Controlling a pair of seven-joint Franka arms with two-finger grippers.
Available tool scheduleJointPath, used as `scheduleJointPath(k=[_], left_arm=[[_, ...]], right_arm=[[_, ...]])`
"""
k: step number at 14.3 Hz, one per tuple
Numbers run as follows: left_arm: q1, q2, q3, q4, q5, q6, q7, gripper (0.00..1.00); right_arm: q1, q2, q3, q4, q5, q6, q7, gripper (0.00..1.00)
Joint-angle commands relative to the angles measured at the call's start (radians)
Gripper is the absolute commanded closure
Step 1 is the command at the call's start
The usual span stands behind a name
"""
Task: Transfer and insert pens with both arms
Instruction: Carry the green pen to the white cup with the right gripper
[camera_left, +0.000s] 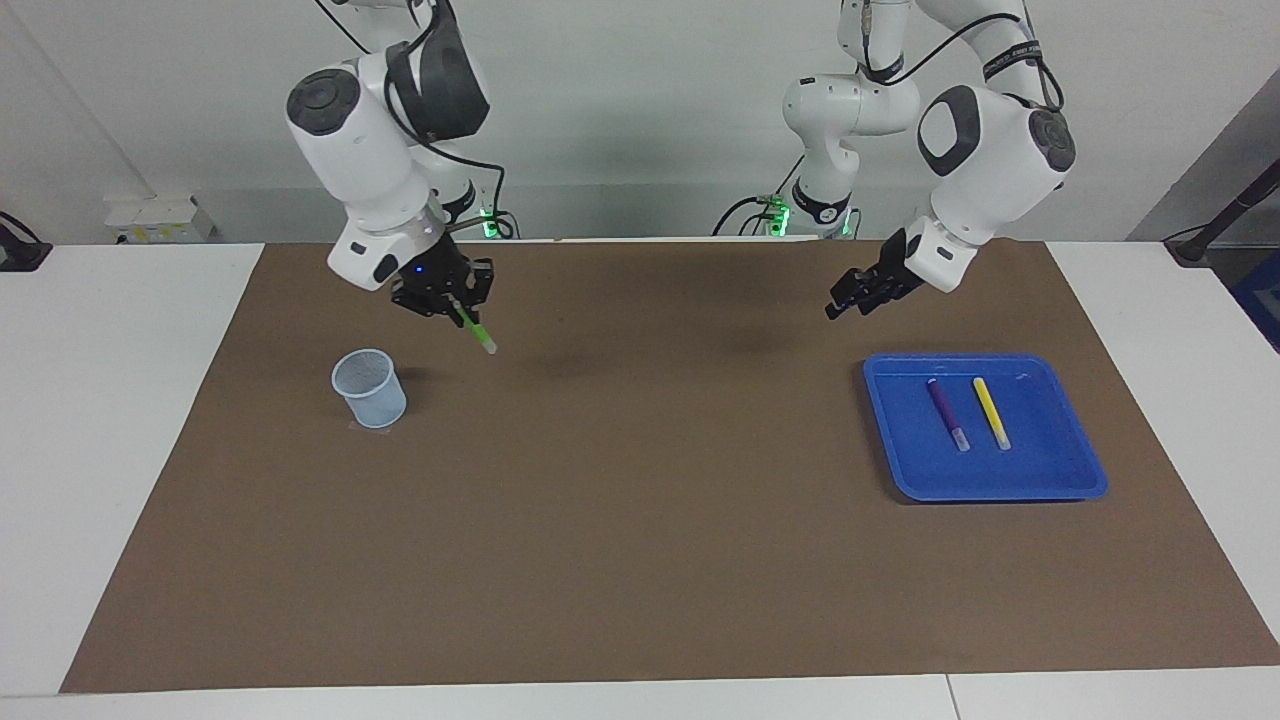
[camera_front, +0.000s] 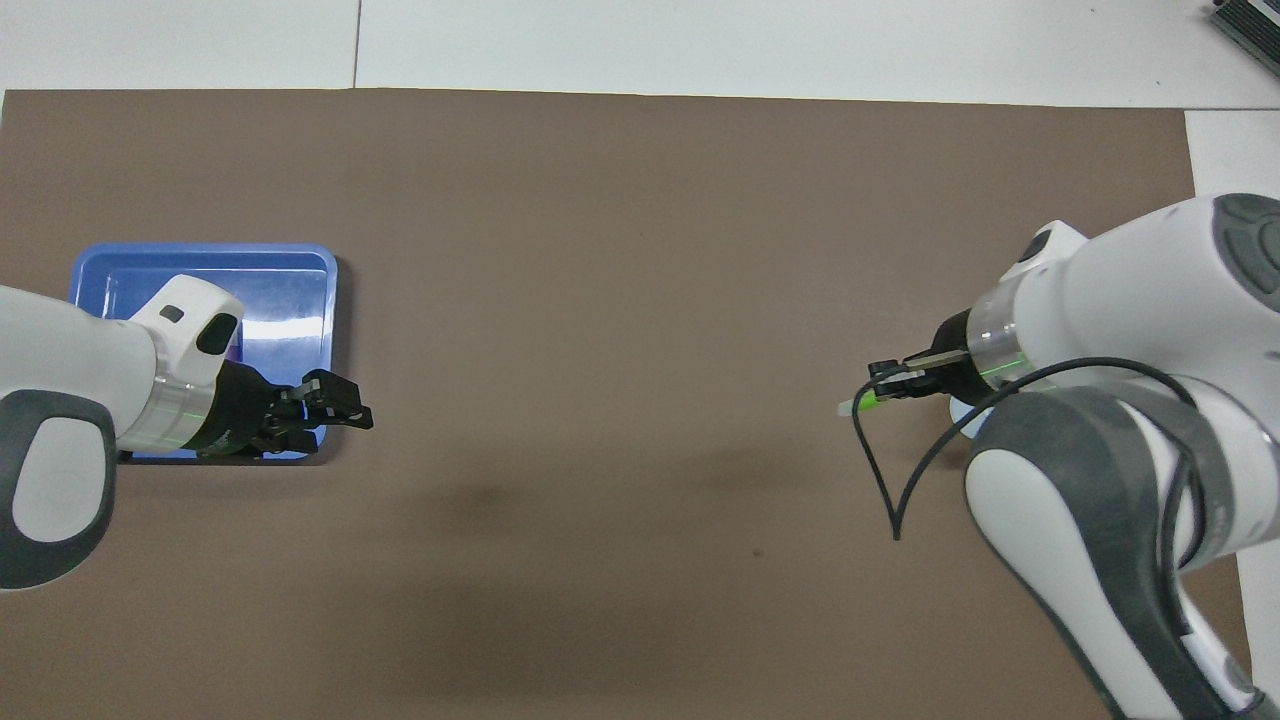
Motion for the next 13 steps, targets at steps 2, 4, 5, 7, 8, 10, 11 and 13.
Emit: scheduleJointPath(k=[2, 4, 5, 7, 8, 10, 11, 13], left_arm=[[0.047, -0.028, -0.004, -0.018, 0.179, 0.007, 0.209, 0.31], [0.085, -0.027, -0.004, -0.018, 0.23, 0.033, 0.285, 0.31], [0.106, -0.024, -0.002, -0.016, 0.241, 0.047, 0.316, 0.31], [0.146, -0.015, -0.004, -0.018, 0.273, 0.084, 0.327, 0.31], [0.165, 0.001, -0.004, -0.018, 0.274, 0.107, 0.329, 0.31], [0.189, 0.033, -0.004, -0.018, 0.274, 0.156, 0.329, 0.31], [0.197, 0.05, -0.004, -0.018, 0.274, 0.179, 0.327, 0.31], [0.202, 0.079, -0.002, -0.018, 0.274, 0.225, 0.327, 0.31]], right_arm=[[-0.09, -0.024, 0.017, -0.02, -0.116, 0.003, -0.198, 1.0], [-0.119, -0.026, 0.017, -0.029, -0.15, 0.007, -0.277, 1.0], [-0.13, -0.033, 0.017, -0.043, -0.153, 0.008, -0.296, 1.0], [-0.15, -0.062, 0.017, -0.125, -0.153, 0.078, -0.302, 1.0], [-0.162, -0.076, 0.017, -0.168, -0.153, 0.127, -0.311, 1.0], [-0.17, -0.082, 0.016, -0.212, -0.153, 0.171, -0.325, 1.0], [-0.182, -0.084, 0.016, -0.224, -0.153, 0.189, -0.342, 1.0], [-0.188, -0.09, 0.016, -0.242, -0.153, 0.206, -0.364, 1.0]])
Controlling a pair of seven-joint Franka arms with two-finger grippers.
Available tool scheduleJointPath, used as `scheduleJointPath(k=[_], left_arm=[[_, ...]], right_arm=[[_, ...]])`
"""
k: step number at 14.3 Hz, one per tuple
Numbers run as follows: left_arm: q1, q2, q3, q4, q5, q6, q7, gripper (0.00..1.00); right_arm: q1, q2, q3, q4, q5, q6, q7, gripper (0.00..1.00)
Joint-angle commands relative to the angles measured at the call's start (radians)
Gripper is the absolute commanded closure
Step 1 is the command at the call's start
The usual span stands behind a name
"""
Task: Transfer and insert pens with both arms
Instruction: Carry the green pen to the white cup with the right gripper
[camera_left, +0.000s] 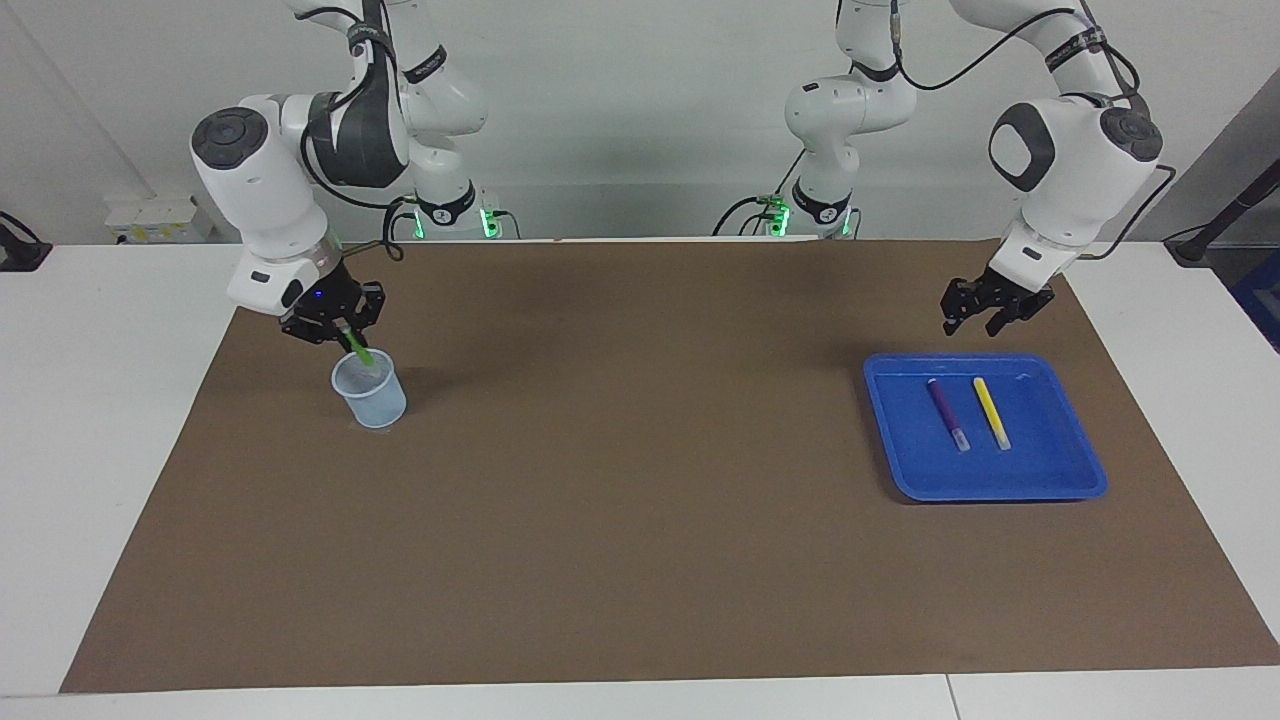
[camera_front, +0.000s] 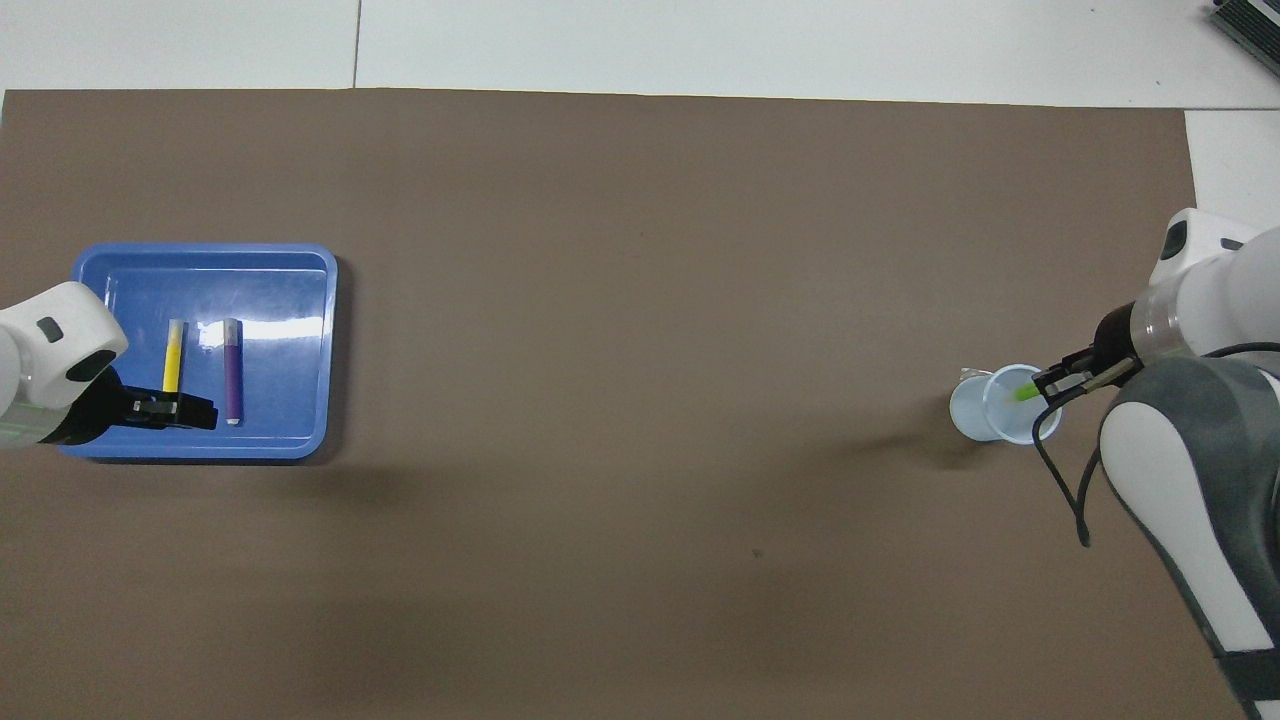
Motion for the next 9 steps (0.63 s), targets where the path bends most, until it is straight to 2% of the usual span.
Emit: scheduleJointPath(k=[1, 4, 7, 8, 9], left_arm=[[0.02, 0.051, -0.007, -0.011, 0.02, 0.087, 0.005, 0.31], [0.025, 0.098, -0.007, -0.011, 0.02, 0.159, 0.003, 0.31], [0.023, 0.148, -0.007, -0.011, 0.02, 0.226, -0.004, 0.31], [0.023, 0.17, -0.008, -0.011, 0.02, 0.251, -0.006, 0.31], [0.023, 0.187, -0.008, -0.009, 0.02, 0.272, -0.006, 0.31]], right_arm=[[-0.025, -0.046, 0.014, -0.063, -0.018, 0.034, -0.032, 1.0], [-0.025, -0.044, 0.014, -0.132, -0.018, 0.112, -0.029, 1.0], [-0.042, -0.037, 0.014, -0.157, -0.018, 0.128, -0.026, 1.0], [-0.045, -0.034, 0.016, -0.157, -0.018, 0.128, -0.023, 0.88], [-0.045, -0.031, 0.016, -0.157, -0.018, 0.126, -0.02, 0.86]])
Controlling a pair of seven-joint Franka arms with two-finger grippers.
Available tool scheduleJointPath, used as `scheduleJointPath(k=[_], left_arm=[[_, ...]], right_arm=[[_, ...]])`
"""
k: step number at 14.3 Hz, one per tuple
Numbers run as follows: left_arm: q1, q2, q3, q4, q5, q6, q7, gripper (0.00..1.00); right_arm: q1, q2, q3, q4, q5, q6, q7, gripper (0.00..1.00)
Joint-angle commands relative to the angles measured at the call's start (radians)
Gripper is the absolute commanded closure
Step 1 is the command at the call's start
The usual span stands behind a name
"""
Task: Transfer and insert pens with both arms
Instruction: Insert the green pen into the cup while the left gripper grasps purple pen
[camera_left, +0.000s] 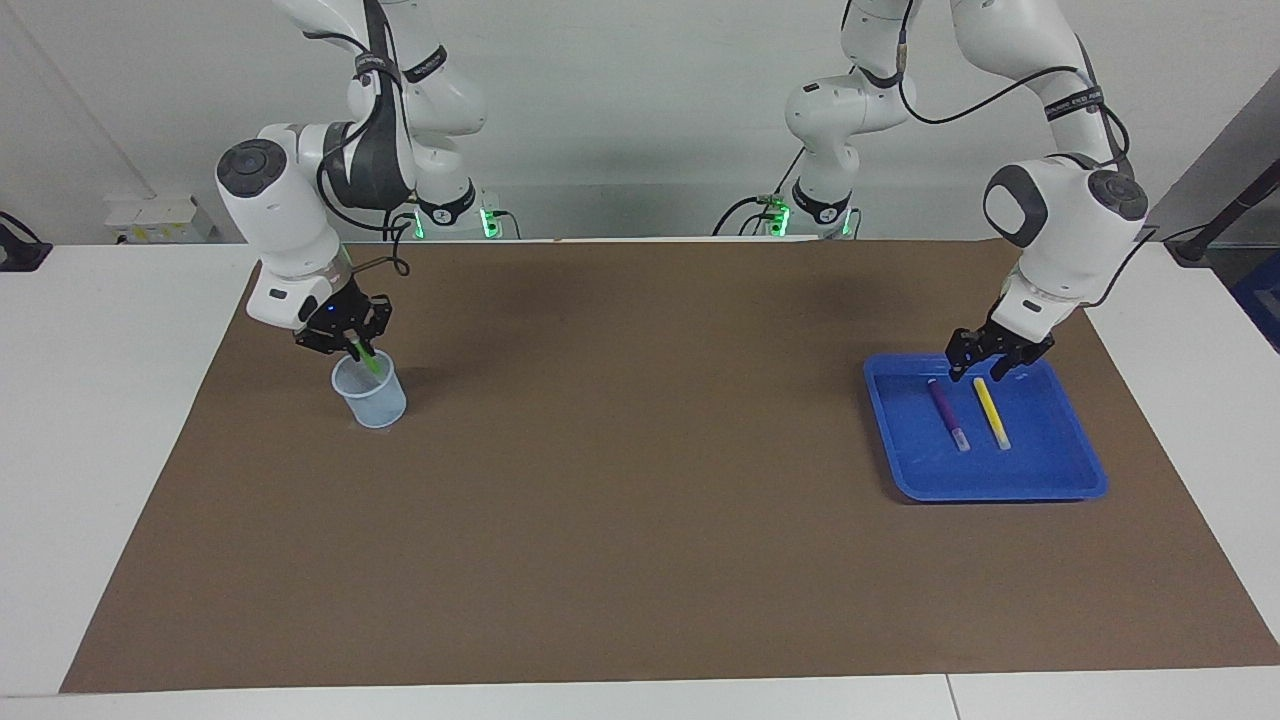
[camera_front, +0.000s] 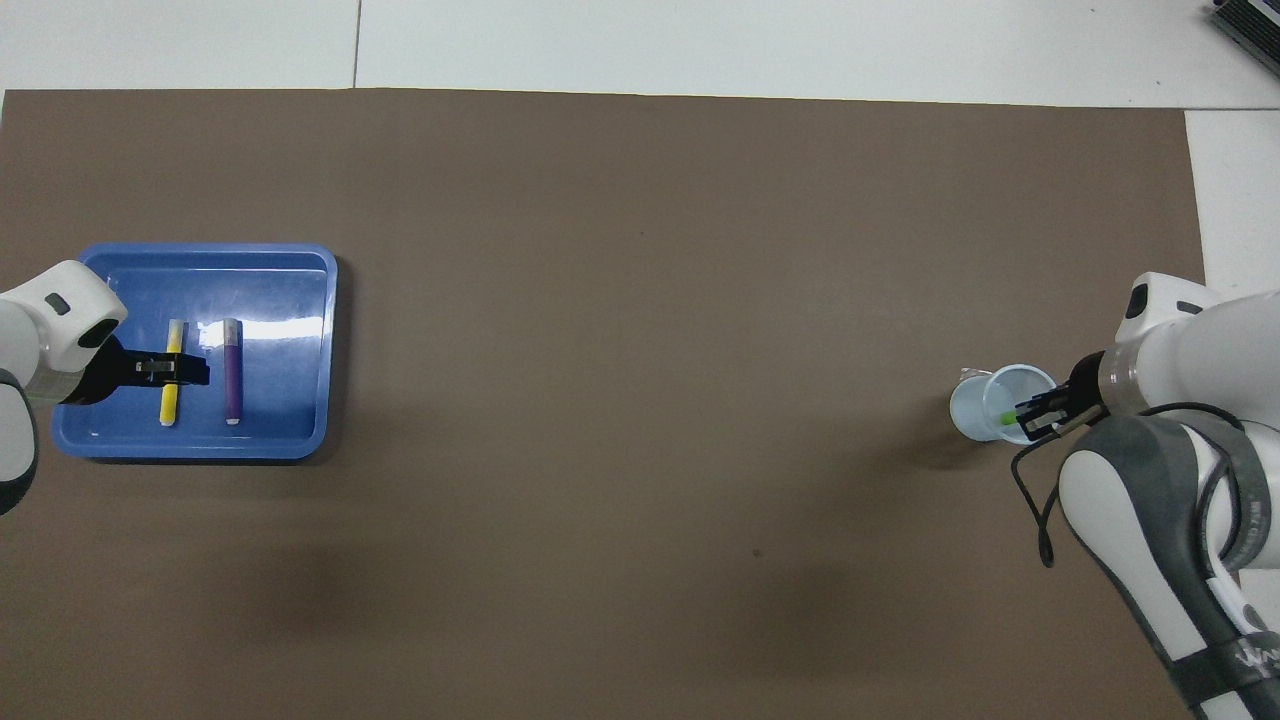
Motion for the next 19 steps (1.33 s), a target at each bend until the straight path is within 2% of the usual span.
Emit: scheduleJointPath(k=[1, 3, 5, 6, 9, 12, 16, 18, 19], left_arm=[[0.011, 0.048, -0.008, -0.008, 0.02, 0.078, -0.007, 0.31], [0.009, 0.074, -0.008, -0.008, 0.02, 0.107, -0.007, 0.31], [0.008, 0.098, -0.008, -0.008, 0.02, 0.139, -0.012, 0.31], [0.008, 0.108, -0.009, -0.008, 0.02, 0.151, -0.012, 0.31], [-0.003, 0.12, -0.009, -0.008, 0.02, 0.167, -0.033, 0.31], [-0.008, 0.154, -0.009, -0.008, 0.02, 0.21, -0.041, 0.31], [-0.006, 0.175, -0.009, -0.008, 0.02, 0.236, -0.04, 0.32], [-0.006, 0.186, -0.009, -0.008, 0.02, 0.251, -0.041, 0.36], [-0.008, 0.188, -0.009, -0.008, 0.02, 0.254, -0.041, 0.43]], right_arm=[[-0.026, -0.019, 0.015, -0.033, -0.016, 0.016, -0.004, 0.83], [-0.027, -0.019, 0.015, -0.037, -0.016, 0.017, 0.001, 0.59], [-0.026, -0.019, 0.016, -0.037, -0.015, 0.014, 0.001, 0.56], [-0.026, -0.018, 0.016, -0.034, -0.007, 0.011, -0.001, 0.5], [-0.021, -0.021, 0.018, 0.005, 0.017, -0.025, -0.003, 0.48], [-0.012, -0.027, 0.021, 0.073, 0.155, -0.101, 0.034, 0.48], [0.049, -0.037, 0.023, 0.098, 0.267, -0.101, 0.138, 0.47], [0.118, -0.036, 0.021, 0.122, 0.348, -0.096, 0.271, 0.46], [0.138, -0.036, 0.021, 0.133, 0.384, -0.092, 0.356, 0.44]])
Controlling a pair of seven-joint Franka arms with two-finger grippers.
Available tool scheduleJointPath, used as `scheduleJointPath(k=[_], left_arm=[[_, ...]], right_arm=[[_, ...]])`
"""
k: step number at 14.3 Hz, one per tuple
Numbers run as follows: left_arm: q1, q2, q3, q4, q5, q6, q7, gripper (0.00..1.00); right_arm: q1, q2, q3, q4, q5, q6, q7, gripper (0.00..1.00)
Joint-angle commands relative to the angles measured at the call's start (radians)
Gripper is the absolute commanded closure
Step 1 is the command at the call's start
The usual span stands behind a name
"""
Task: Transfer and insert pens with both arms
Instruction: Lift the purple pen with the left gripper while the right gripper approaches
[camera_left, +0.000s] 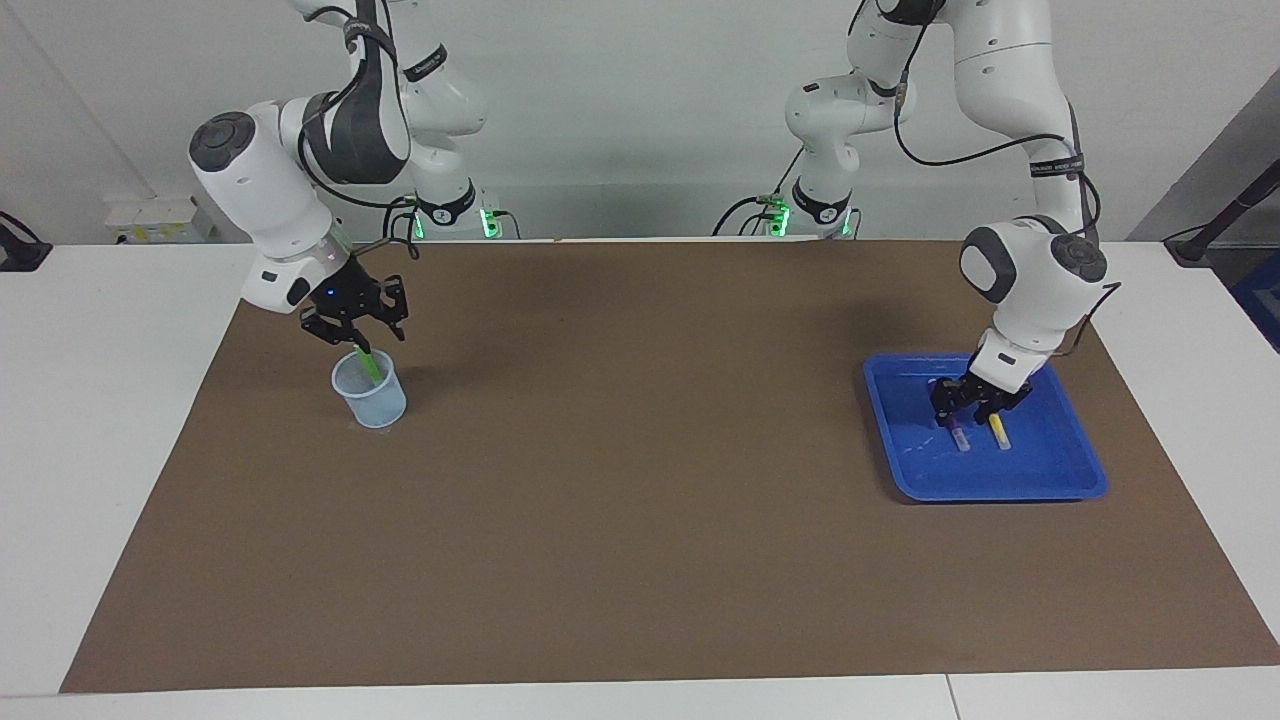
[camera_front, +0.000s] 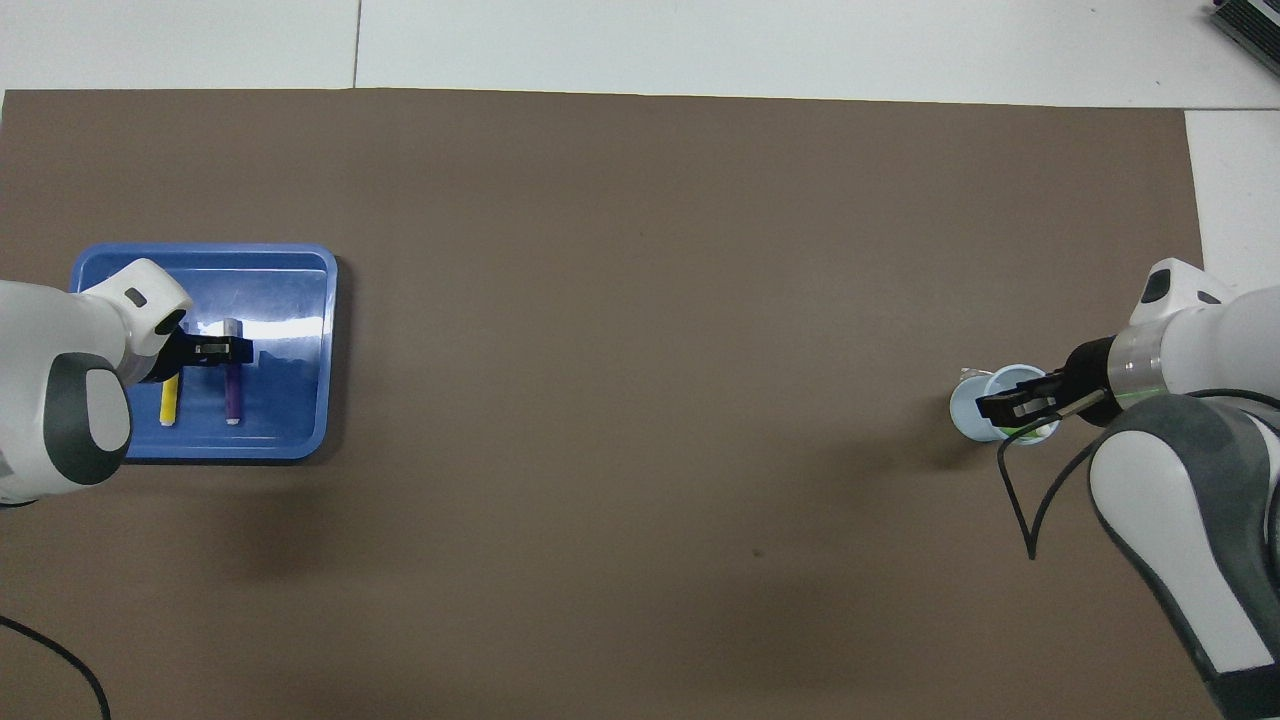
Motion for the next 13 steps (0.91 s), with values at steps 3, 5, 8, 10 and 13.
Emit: scheduleJointPath(k=[3, 5, 8, 10, 13], left_arm=[[-0.004, 0.008, 0.002, -0.009, 0.02, 0.031, -0.026, 0.97], [-0.004, 0.008, 0.0, -0.009, 0.018, 0.028, -0.063, 1.0], [-0.006, 0.008, -0.001, -0.004, 0.018, 0.013, -0.101, 1.0], [-0.008, 0.008, -0.001, 0.013, 0.011, -0.018, -0.104, 1.0], [-0.008, 0.011, -0.001, 0.089, 0.008, -0.15, -0.132, 1.0]], right_arm=[[0.113, -0.001, 0.001, 0.037, 0.201, 0.048, 0.352, 0.37], [0.162, 0.004, 0.001, 0.037, 0.256, 0.115, 0.464, 0.36], [0.248, 0.008, 0.001, 0.033, 0.284, 0.218, 0.625, 0.35], [0.294, 0.015, 0.001, 0.028, 0.313, 0.298, 0.714, 0.31], [0.37, 0.038, 0.001, 0.025, 0.332, 0.402, 0.8, 0.11]])
